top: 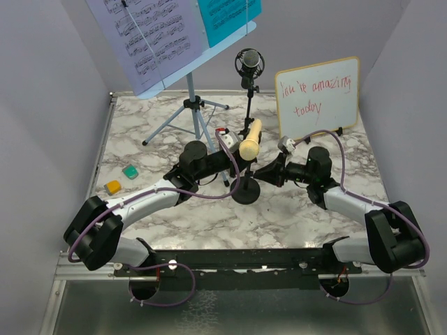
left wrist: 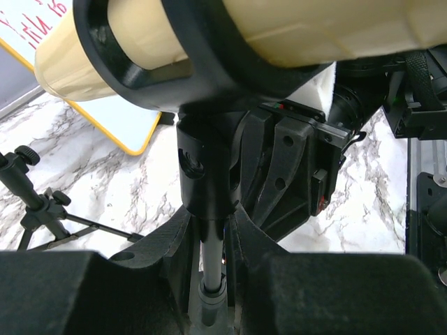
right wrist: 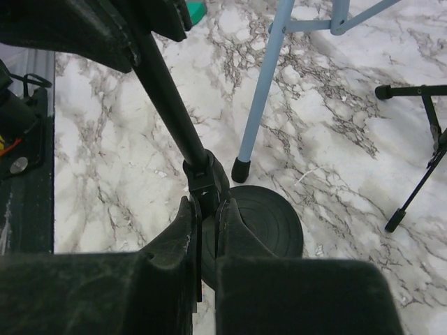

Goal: Pack up the instrument practice props
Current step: Unscrew the knob on the microphone stand.

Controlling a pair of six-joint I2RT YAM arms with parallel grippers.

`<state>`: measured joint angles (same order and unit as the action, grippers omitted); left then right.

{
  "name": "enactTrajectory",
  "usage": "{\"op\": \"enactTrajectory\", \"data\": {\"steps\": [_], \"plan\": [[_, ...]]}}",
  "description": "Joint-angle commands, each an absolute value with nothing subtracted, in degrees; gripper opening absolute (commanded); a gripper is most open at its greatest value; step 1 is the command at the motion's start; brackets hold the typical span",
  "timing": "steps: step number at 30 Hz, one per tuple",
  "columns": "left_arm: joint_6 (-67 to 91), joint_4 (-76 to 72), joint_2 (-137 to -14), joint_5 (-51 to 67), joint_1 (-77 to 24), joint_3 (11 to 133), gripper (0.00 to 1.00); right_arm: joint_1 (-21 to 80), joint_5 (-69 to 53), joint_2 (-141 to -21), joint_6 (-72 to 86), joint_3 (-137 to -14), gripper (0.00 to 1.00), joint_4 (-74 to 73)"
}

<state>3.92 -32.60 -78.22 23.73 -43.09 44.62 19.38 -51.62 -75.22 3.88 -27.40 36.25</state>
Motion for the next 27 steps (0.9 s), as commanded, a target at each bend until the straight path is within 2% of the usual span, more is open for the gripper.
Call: {"op": "enactTrajectory", "data": {"steps": [1, 9, 14, 19, 27], "plan": [[4.08, -16.7, -81.31, 25.75, -43.33, 43.52, 0.0, 20.61, -55.23, -76.39, -7.16, -27.18, 0.0, 29.42], [4.63, -15.43, -81.73, 25.18, -42.67, 45.84, 0.0, 26.61, -42.63, -72.75, -22.55, -24.88, 0.0, 25.58], [4.61, -16.17, -81.38, 26.19, -41.68, 45.53, 0.0, 31.02, -37.09, -67.89, -30.96, -20.79, 0.0, 28.89], [4.19, -16.79, -81.41, 28.01, -41.05, 44.7, 0.0, 39.89, -24.86, -65.31, -40.36, -20.5, 0.01, 26.51], [3.47, -16.89, -82.38, 28.26, -41.13, 43.19, 0.0, 53.8, -2.65, -69.11, -58.94, -19.57, 0.0, 27.11]]}}
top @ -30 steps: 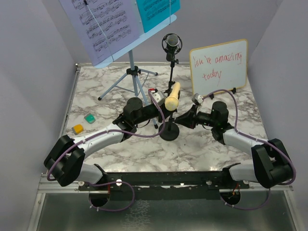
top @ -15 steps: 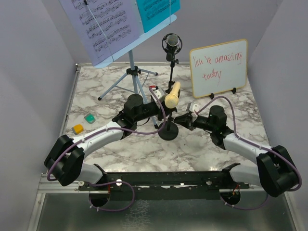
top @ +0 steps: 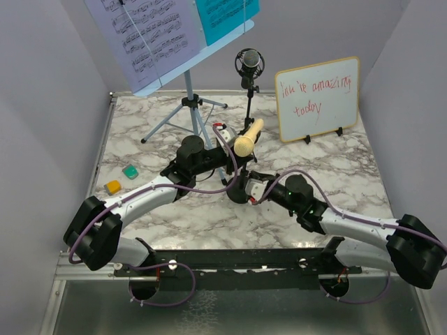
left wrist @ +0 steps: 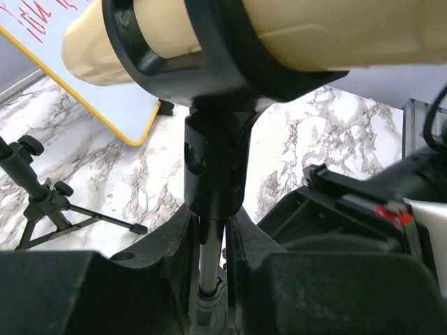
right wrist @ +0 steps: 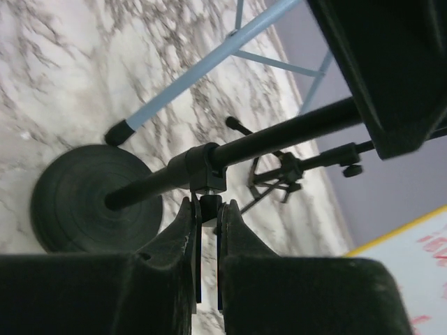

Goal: Pack up the instrument practice props
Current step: Unscrew the knob on the microphone stand.

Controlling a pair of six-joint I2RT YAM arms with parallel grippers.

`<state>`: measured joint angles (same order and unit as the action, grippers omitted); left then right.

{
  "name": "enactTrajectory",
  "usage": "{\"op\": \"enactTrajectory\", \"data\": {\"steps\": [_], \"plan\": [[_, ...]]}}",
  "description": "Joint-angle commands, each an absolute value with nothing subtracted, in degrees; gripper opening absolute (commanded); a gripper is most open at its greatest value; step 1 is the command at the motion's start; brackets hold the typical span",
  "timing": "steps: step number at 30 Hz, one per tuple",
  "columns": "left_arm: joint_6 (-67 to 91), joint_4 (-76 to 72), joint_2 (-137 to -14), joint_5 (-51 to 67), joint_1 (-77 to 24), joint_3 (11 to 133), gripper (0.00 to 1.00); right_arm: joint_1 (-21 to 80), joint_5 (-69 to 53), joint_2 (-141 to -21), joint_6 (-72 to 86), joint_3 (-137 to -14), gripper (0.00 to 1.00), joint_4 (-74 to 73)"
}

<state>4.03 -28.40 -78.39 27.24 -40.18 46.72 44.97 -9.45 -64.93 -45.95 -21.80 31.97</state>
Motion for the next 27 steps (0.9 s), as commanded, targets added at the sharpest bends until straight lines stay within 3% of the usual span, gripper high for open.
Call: {"op": "enactTrajectory", "data": {"steps": [1, 7, 12, 17, 20, 24, 27], "plan": [[3.42, -16.92, -82.24, 28.23, -41.13, 43.04, 0.0, 55.5, -0.58, -69.49, -61.76, -19.56, 0.0, 27.13], [3.31, -16.88, -81.8, 28.25, -41.09, 42.46, 0.0, 63.44, 15.19, -73.47, -82.14, -18.17, 0.01, 33.0], [3.3, -17.14, -82.0, 28.32, -41.13, 42.02, 0.0, 66.46, 18.34, -76.64, -93.0, -18.39, 0.01, 35.69], [2.87, -17.36, -81.64, 28.34, -41.02, 41.59, 0.0, 66.66, 17.59, -77.89, -91.18, -20.55, 0.04, 34.25], [2.51, -17.32, -81.26, 27.95, -41.03, 41.23, 0.0, 66.62, 16.51, -75.06, -79.46, -22.44, 0.12, 31.0], [2.13, -17.31, -80.96, 28.07, -41.0, 41.1, 0.0, 66.56, 13.67, -69.49, -61.22, -24.45, 0.37, 24.91], [1.69, -17.1, -80.78, 27.96, -40.95, 40.98, 0.0, 65.94, 14.84, -65.65, -47.04, -24.39, 0.5, 24.07]]}}
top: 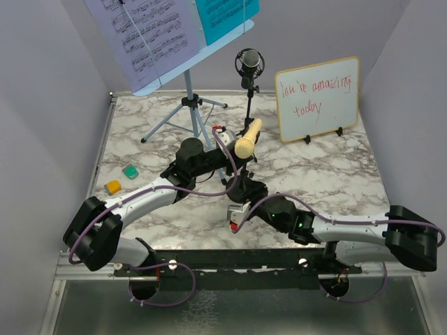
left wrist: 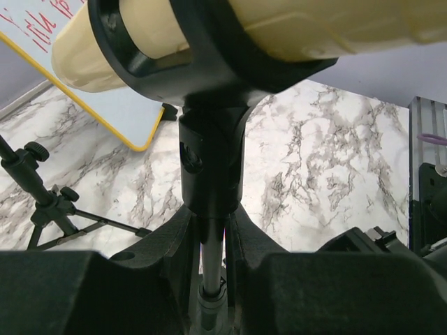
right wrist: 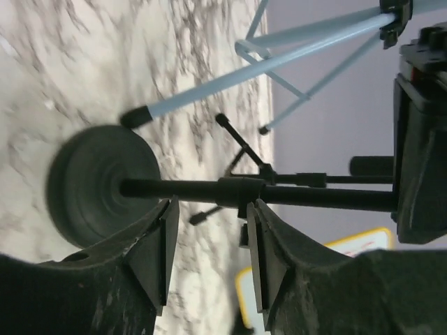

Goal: Pack up the instrument practice props
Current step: Unscrew the knob on the microphone stand.

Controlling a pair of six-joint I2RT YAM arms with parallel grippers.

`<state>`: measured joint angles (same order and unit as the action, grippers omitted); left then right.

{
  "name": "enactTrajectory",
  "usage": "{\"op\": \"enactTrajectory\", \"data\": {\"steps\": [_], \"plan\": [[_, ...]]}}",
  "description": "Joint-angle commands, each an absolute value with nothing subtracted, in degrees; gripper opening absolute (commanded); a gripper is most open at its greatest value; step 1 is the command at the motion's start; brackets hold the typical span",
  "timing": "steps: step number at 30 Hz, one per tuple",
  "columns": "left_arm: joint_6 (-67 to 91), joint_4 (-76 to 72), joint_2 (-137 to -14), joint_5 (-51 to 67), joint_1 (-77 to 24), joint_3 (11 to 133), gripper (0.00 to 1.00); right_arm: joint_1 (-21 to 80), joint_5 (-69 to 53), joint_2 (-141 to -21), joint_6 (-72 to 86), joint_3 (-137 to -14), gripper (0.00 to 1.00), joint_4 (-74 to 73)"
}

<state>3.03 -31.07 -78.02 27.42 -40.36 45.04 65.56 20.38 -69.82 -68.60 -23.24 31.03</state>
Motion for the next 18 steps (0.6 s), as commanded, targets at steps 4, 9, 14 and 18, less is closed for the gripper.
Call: {"op": "enactTrajectory", "data": {"steps": [4, 9, 14, 18], "plan": [[1.41, -16.79, -80.46, 27.66, -40.79, 40.77, 0.0, 63.39, 15.09, -59.04, -28.58, -22.08, 0.63, 26.58], [1.41, -16.83, -80.5, 27.95, -40.78, 40.81, 0.0, 57.56, 13.58, -51.84, -7.84, -16.79, 0.78, 31.97], [1.58, -16.94, -80.39, 28.03, -40.78, 40.94, 0.0, 48.45, 6.56, -48.42, 9.86, -13.89, 0.81, 34.91], [1.8, -17.38, -79.97, 27.93, -40.77, 40.69, 0.0, 43.96, 3.95, -48.54, 20.0, -13.36, 0.83, 37.53]]}}
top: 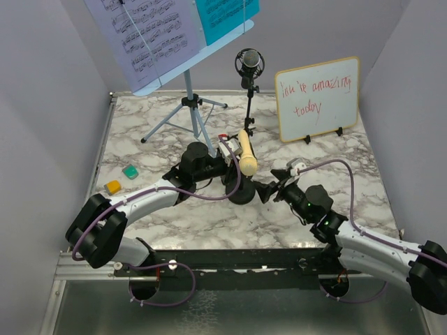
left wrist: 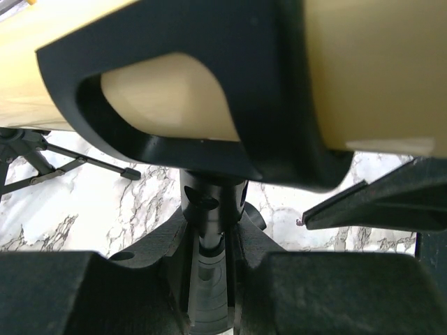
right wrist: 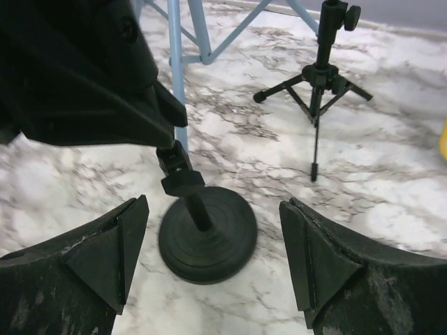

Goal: Pack up the instrument practice props
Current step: Unscrew the knob on the microphone stand.

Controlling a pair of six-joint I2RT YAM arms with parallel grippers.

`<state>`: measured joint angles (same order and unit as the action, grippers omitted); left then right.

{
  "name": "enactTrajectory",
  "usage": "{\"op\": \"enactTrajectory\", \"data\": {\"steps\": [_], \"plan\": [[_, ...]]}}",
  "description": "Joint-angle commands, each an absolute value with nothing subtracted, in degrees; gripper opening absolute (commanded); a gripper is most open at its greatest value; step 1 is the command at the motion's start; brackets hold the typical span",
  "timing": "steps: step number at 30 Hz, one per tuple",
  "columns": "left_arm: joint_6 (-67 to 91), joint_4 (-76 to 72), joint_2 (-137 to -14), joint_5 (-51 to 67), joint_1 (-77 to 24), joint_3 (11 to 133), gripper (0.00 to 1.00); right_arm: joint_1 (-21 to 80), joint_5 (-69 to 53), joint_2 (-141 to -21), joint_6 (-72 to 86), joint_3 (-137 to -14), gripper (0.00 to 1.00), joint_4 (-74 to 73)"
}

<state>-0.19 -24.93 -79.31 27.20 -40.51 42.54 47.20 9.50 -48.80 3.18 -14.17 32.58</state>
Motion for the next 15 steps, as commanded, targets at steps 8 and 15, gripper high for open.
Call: {"op": "enactTrajectory", "data": {"steps": [8, 15], "plan": [[1.93, -17.75, -79.44, 27.97, -40.76, 40.44, 0.0, 35.38, -6.0, -57.84, 38.11, -15.15, 0.78, 43.4], [1.85, -17.84, -78.89, 28.04, -40.78, 40.37, 0.0, 32.62, -14.6, -67.57, 44.87, -16.35, 0.7, 50.42]]}}
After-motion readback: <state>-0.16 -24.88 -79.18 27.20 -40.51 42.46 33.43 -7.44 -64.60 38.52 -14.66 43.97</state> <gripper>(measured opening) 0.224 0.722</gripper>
